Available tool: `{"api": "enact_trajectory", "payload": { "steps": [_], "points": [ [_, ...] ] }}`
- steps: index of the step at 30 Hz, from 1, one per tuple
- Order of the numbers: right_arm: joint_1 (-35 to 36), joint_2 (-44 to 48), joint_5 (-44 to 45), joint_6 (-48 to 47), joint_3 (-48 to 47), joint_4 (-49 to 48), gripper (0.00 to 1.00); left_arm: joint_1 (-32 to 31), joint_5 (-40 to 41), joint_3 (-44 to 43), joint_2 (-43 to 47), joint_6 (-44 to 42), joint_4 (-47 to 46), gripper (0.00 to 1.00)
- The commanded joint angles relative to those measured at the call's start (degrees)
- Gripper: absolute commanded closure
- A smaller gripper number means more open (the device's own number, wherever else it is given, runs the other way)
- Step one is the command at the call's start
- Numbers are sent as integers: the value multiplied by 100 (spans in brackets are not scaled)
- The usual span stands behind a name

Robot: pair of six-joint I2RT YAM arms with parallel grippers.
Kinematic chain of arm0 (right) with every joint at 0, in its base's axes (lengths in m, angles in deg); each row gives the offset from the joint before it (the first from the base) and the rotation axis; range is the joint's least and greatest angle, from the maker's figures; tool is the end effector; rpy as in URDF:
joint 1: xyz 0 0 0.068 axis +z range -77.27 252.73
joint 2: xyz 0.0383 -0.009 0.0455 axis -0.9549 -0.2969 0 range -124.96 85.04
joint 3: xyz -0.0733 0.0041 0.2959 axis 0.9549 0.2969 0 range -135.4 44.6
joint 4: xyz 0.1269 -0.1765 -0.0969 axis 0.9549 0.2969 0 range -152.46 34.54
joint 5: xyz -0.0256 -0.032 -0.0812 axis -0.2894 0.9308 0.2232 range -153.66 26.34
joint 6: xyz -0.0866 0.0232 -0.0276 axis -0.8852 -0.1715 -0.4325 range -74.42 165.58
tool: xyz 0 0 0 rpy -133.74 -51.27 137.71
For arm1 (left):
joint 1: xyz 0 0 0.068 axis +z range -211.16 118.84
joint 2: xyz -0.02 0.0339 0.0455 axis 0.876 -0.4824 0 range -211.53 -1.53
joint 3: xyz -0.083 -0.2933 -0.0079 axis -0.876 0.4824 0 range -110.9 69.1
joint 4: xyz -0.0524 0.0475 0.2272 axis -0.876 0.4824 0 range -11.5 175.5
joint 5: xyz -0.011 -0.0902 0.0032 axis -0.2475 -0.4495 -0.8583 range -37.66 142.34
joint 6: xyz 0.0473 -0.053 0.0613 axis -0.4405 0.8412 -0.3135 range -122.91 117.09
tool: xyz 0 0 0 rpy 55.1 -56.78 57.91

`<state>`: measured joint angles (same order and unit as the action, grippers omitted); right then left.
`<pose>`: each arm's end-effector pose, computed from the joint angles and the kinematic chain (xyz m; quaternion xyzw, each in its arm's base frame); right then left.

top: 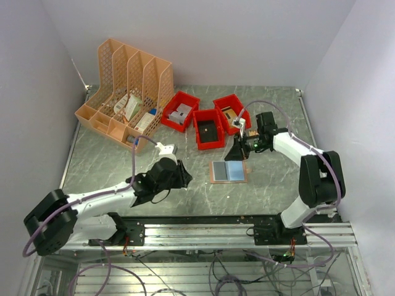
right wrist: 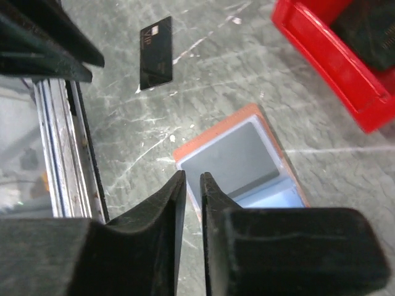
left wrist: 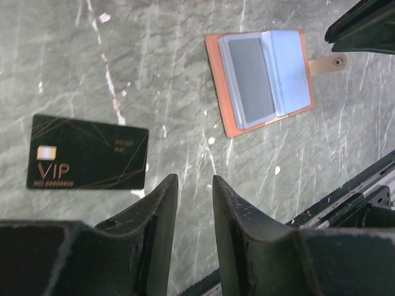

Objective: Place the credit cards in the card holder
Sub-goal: Pick up the credit card from the center of the board.

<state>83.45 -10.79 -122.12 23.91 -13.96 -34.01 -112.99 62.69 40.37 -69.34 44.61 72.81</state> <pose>0.2912 0.1285 0.2158 -0.3366 0.7906 0.4577 0.2283 0.1650 -0.1852 0.2100 -0.0097 0.8778 -0.3087 0.3661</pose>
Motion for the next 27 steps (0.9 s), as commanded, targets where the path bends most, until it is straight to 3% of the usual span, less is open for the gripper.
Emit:
{"api": "enact_trajectory", "payload": {
  "steps": [1, 6, 9, 14, 22, 27],
  "points": [
    [400, 497, -95, -901, 443, -377, 80, 29, 184, 438, 724, 370, 353, 58],
    [1397, 827, 436, -1990, 412, -403, 54, 37, 172, 985, 1584, 870, 464, 44],
    [1884, 437, 639, -1512, -152, -404, 46, 54, 85, 1088, 1904, 1174, 800, 36],
    [2589, -1174, 1357, -213, -1723, -17, 47, 55, -83, 1029, 2464, 1649, 1850, 35],
    [3110, -2439, 2273, 113, -2840, 218, 48, 57, -273, 1207, 3237, 2084, 2510, 35],
    [3201, -2909, 2527, 148, -3219, 405, 62, 51, -314, 1197, 3239, 2170, 2706, 36]
  ]
}}
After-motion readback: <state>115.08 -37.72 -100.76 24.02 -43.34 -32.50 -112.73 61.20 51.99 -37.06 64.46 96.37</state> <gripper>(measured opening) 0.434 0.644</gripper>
